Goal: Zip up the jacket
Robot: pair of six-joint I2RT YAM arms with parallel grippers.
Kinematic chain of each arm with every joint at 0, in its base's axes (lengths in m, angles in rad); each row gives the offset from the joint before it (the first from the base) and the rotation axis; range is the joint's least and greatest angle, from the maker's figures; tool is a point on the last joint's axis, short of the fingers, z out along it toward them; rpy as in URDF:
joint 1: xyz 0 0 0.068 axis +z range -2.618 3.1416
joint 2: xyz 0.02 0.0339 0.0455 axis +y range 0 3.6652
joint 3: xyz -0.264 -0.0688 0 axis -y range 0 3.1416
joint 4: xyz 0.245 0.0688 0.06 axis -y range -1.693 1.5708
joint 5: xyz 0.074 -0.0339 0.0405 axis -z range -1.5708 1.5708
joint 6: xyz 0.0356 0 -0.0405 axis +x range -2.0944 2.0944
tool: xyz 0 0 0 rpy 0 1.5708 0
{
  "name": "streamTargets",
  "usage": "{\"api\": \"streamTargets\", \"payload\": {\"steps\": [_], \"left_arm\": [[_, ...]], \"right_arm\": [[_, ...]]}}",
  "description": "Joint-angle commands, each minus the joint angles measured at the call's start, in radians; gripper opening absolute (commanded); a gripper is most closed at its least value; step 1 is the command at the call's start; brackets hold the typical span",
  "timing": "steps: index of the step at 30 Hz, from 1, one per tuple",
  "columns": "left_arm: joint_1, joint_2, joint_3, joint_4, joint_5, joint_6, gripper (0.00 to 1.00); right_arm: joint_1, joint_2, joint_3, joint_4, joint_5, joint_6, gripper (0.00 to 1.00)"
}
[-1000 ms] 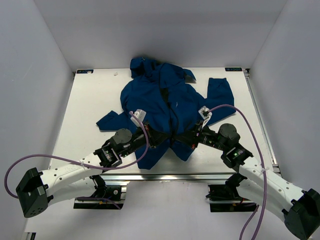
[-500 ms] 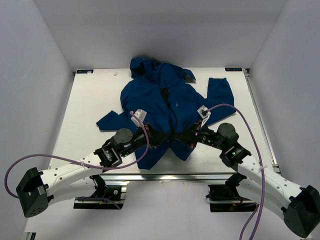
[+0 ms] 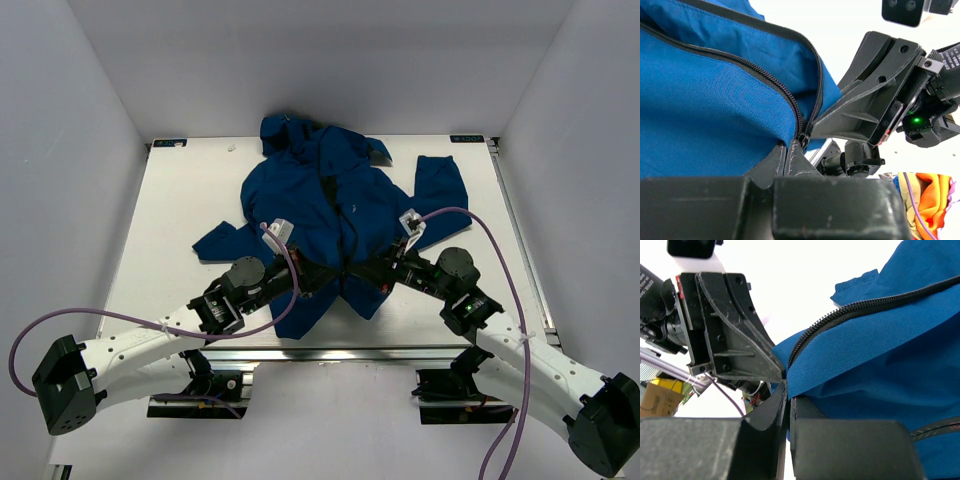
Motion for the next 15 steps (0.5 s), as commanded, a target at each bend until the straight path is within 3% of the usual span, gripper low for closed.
{"api": "streamTargets", "payload": {"steps": [1,10,15], "left_arm": [[-0.002,-0.024,0.017,0.009,0.032,0.003,0.0],[-0.002,-0.018,0.016,0.015,0.063,0.003,0.0],[-0.002,-0.044,0.016,-0.014,0.011,-0.004,0.0]], "right_arm": [[0.006,-0.024,0.007,0.078,0.055,-0.001,0.0],[0.006,-0.013,0.011,0.087,0.066,0.001,0.0],[0.006,-0.019,0.022,0.038,0.06,-0.014,0.0]]}}
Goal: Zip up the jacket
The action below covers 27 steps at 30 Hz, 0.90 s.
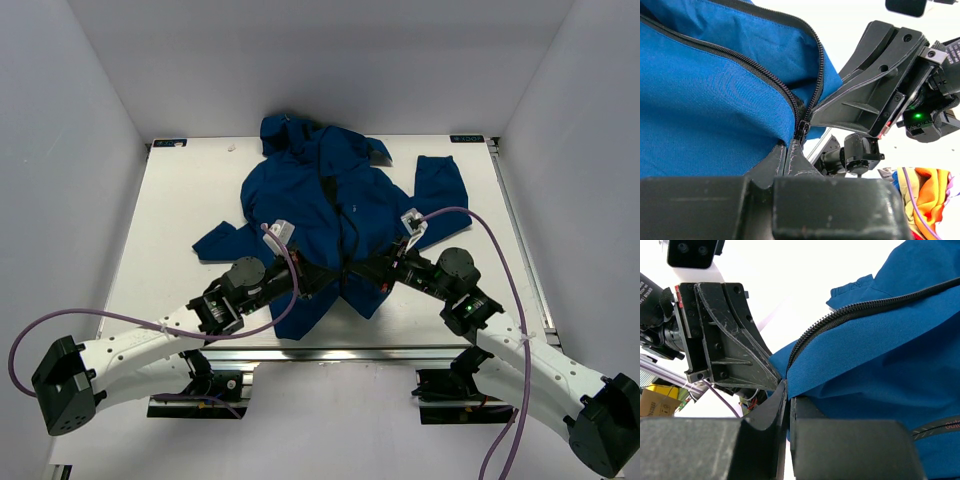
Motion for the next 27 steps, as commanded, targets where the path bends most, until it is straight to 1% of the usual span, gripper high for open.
{"api": "streamTargets", "payload": {"steps": [1,5,7,12,16,27], "left_arm": [[-0.002,-0.053,0.008,0.008,-0.012,-0.003,0.0],[-0.002,-0.06,0.016,0.007,-0.01,0.003,0.0],[-0.002,-0.058,0.014,0.007,-0.012,0.001,0.0],[-0.002,-0.05,0.019,0.01,-0.012,0.001,0.0],[-0.002,-0.04,0.014,0.022,-0.012,-0.005,0.0],[-0.002,-0.011,-0.013,0.074,0.004,-0.034,0.0]], "right_arm": [[0.006,-0.016,0.021,0.023,0.019,-0.017,0.0],[0.006,-0.036,0.016,-0.055,0.024,-0.046,0.0],[0.006,-0.035,0.014,-0.066,0.004,-0.055,0.0],[0.008,-0.032,-0.01,-0.003,-0.062,-0.036,0.0],[0.008,-0.032,-0.01,0.035,-0.064,-0.026,0.0],[0.008,0.008,0.005,0.06,-0.077,-0.025,0.0]]}}
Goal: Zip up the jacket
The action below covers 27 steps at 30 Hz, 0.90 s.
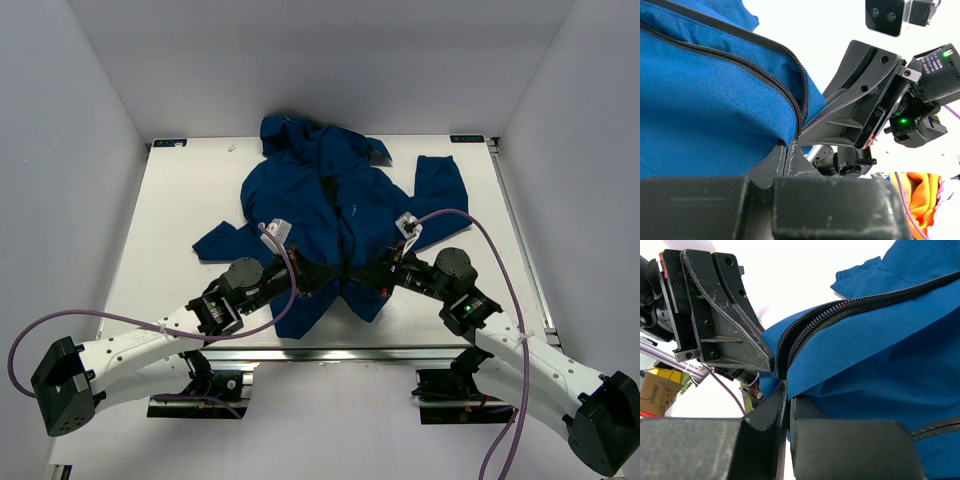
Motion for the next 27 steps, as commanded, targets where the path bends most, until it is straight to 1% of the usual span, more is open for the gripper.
{"api": "streamTargets", "payload": {"steps": [1,19,20,27], "left_arm": [[-0.002,0.001,-0.013,0.053,0.013,-0.017,0.0],[-0.002,-0.015,-0.02,0.034,-0.001,-0.03,0.0],[-0.002,-0.016,-0.02,0.033,-0.03,-0.031,0.0],[-0.002,-0.019,-0.017,0.025,-0.038,-0.034,0.0]], "right_arm": [[0.009,-0.001,0.017,0.085,-0.014,0.002,0.0],[0.01,-0.038,0.009,0.042,0.014,-0.01,0.0],[0.009,-0.038,0.01,0.04,0.011,-0.013,0.0],[0.01,-0.041,0.01,0.034,0.002,-0.01,0.0]]}}
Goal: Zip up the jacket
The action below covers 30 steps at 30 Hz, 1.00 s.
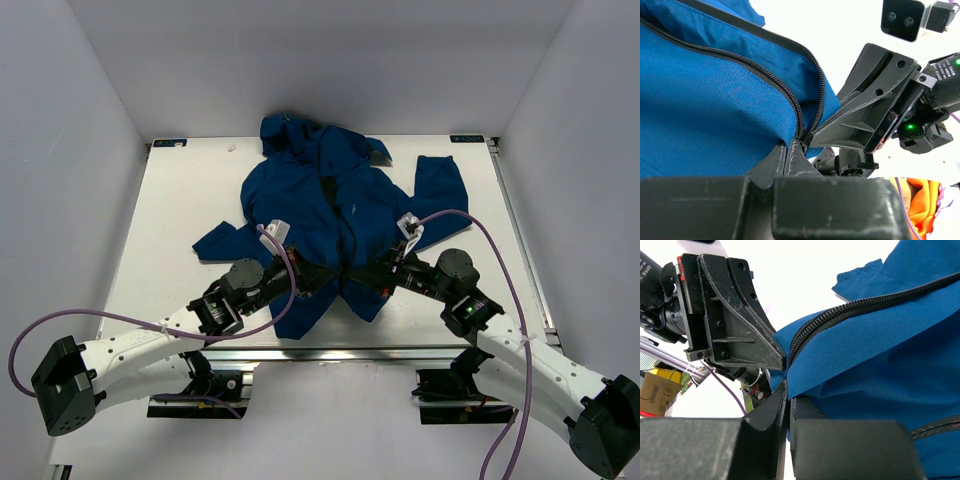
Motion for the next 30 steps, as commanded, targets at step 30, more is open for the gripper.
{"api": "streamTargets", "payload": {"steps": [30], "left_arm": [[-0.002,-0.021,-0.013,0.071,0.058,0.001,0.0]], "right_arm": [[0.011,-0.001,0.011,0.117,0.043,0.035,0.0]]}}
